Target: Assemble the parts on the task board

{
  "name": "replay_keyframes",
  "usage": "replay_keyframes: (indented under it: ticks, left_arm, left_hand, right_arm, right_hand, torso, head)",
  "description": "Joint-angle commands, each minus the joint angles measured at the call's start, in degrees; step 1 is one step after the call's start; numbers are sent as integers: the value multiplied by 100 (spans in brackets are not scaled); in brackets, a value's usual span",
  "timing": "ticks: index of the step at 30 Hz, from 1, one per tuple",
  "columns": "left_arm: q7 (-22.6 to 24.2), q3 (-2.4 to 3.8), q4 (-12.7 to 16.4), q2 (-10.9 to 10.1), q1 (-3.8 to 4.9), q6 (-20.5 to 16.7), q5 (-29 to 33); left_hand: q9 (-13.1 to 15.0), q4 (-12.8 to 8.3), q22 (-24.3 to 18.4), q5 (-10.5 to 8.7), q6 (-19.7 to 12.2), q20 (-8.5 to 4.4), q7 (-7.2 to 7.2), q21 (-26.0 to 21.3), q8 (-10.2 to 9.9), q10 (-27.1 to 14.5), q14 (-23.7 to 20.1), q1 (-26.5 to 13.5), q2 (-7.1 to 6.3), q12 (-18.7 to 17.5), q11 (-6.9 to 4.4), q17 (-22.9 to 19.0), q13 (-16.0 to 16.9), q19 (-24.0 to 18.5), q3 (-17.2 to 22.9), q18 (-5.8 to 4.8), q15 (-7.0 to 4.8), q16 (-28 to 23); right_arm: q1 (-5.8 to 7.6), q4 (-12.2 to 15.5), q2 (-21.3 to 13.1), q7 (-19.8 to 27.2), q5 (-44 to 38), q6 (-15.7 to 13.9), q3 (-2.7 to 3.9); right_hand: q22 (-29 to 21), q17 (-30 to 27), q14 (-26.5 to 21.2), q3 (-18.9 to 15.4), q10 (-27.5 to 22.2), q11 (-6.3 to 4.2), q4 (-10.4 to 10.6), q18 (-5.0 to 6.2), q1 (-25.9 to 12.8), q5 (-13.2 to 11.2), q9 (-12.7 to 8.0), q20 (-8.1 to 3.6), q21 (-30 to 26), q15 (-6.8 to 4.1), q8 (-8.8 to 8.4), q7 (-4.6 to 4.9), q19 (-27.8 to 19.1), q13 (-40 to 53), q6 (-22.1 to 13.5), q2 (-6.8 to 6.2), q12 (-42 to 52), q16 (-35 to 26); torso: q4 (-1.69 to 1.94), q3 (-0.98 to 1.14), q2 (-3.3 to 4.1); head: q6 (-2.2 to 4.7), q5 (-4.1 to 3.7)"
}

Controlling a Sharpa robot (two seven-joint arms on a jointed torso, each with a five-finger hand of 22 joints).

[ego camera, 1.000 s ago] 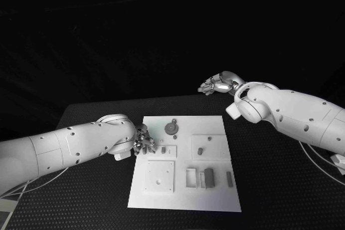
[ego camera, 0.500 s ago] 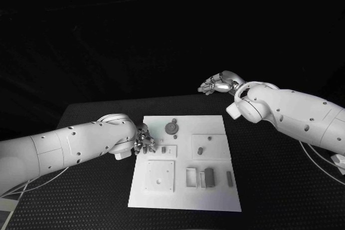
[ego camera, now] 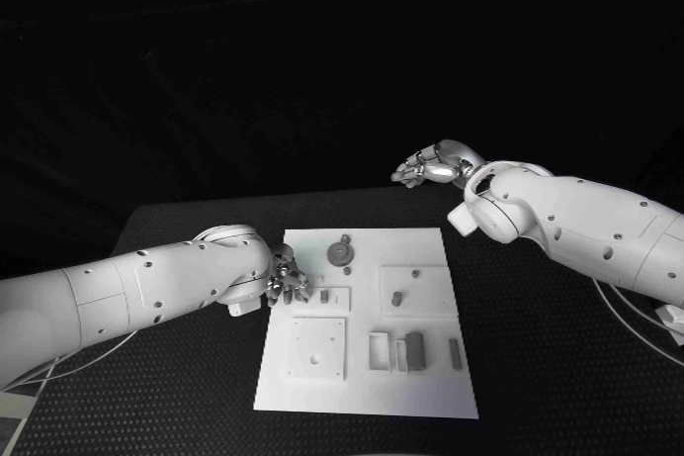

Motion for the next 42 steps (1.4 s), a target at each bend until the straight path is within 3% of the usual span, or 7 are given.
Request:
replay_keyframes:
  ticks: [1,7,18,28,42]
  left_arm:
    - [21,-9,27,36,-31,77,-26]
    - [1,-9,37,45,-31,188,-26]
    - [35,-9,34,51,-31,97,-25]
    - [68,-9,-17,62,-31,6,-70]
    - [91,-7,-72,55,-31,114,-92]
  left_hand:
    - [181,-28,124,14,35,-125,-5,21,358,33,73,-18,61,40,-24,8,9,74,45,-33,-127,23]
    - [179,-36,124,6,28,-128,-4,24,360,32,71,-18,50,42,-24,8,11,73,47,-34,-127,24]
    - [158,70,115,-77,0,-139,0,32,390,16,62,-169,-171,56,-21,2,22,66,-15,-46,-125,25]
    - [167,-11,126,-113,51,-161,-30,72,456,64,106,-8,-28,99,-50,14,44,106,74,-38,-150,65]
    - [192,-95,131,-122,79,-177,-51,117,502,102,141,89,3,134,-71,32,62,131,94,-41,-170,108]
  right_arm:
    - [1,12,0,35,-27,58,2]
    - [1,24,-3,33,-27,58,2]
    - [1,24,-2,30,-27,68,0]
    - [1,16,6,29,-27,73,-1]
    - [0,13,-3,31,-27,85,-3]
  right_hand:
    - [8,-6,-38,4,-13,17,20,-77,-4,-15,-9,5,24,-1,33,26,-52,-11,-54,42,21,-23]
    - [10,-7,-39,5,-14,17,20,-76,-6,-15,-9,5,22,-1,34,26,-52,-15,-54,42,23,-23]
    - [13,-10,-41,5,-14,17,19,-76,-7,-15,-10,6,20,0,35,26,-54,-20,-55,40,25,-23]
    - [15,-12,-42,6,-14,17,19,-75,-9,-15,-11,7,19,0,36,27,-55,-23,-55,40,27,-22]
    - [19,-16,-45,6,-14,17,22,-75,-15,-15,-12,8,16,2,38,27,-57,-31,-56,40,31,-22]
  torso:
    - [2,1,-2]
    - [2,-1,2]
    - [6,-3,1]
    - [0,-3,2]
    - [2,-9,3]
  head:
    - [-7,0]
    - [-14,5]
    - [-36,6]
    - [-41,15]
    - [-54,9]
